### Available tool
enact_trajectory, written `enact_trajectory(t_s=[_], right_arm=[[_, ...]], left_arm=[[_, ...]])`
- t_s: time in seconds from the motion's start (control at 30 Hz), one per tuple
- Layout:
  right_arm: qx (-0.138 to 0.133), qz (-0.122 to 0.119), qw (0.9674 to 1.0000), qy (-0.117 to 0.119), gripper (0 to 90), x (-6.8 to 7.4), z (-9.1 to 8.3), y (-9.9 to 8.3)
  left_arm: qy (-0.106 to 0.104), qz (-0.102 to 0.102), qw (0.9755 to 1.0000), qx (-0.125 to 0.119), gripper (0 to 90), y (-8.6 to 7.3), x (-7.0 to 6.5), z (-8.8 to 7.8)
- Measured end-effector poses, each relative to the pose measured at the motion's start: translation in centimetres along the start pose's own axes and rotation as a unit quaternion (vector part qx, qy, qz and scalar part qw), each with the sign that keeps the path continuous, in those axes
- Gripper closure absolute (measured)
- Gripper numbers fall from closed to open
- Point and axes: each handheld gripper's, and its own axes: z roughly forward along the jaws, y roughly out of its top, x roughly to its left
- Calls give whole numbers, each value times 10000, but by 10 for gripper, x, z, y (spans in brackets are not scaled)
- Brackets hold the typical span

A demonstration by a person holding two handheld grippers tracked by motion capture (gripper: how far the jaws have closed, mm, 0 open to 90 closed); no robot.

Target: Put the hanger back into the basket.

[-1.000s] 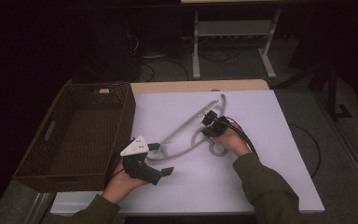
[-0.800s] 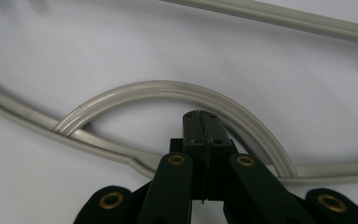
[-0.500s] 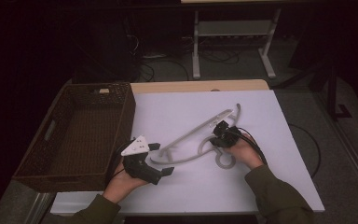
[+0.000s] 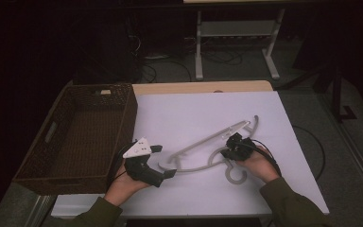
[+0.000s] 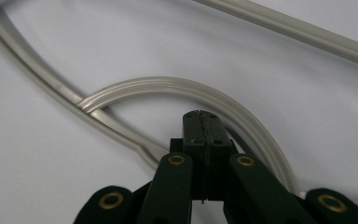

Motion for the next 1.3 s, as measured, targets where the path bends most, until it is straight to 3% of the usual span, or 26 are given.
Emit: enact_trajectory(t_s=[0.27, 0.43, 0.53, 0.57, 0.6, 0.63, 0.7, 0.87, 0.97, 1.3], right_arm=[[-178, -22, 9998, -53, 890, 4, -9, -10], [-764, 201, 9969, -15, 732, 6, -29, -11], [-1175, 263, 9927, -105, 576, 9, -40, -14], [-1471, 355, 9884, -95, 516, 9, -47, -18], [-1471, 355, 9884, -95, 516, 9, -47, -18], [-1725, 447, 9840, -79, 401, 10, -53, -23], [-1794, 464, 9826, -91, 364, 11, -56, -25], [-2211, 515, 9736, -222, 174, 16, -65, -39], [-2359, 569, 9697, -293, 140, 19, -69, -50], [-2344, 643, 9693, -367, 142, 24, -72, -67]], left_arm=[[-3, -21, 10000, -2, 0, 0, 0, 1], [-11, -4, 10000, 33, 0, 0, 0, 1], [3, 0, 10000, 37, 0, 0, 0, 1], [9, 4, 10000, 39, 0, 0, 0, 2], [10, 6, 10000, 43, 0, 0, 0, 2], [16, 10, 10000, 42, 0, 0, 1, 3], [8, 21, 10000, 47, 0, 0, 1, 4], [27, 24, 10000, 91, 0, 0, 2, 8], [43, 40, 9999, 100, 0, 2, 4, 10], [108, 63, 9999, 119, 0, 11, 15, 21]])
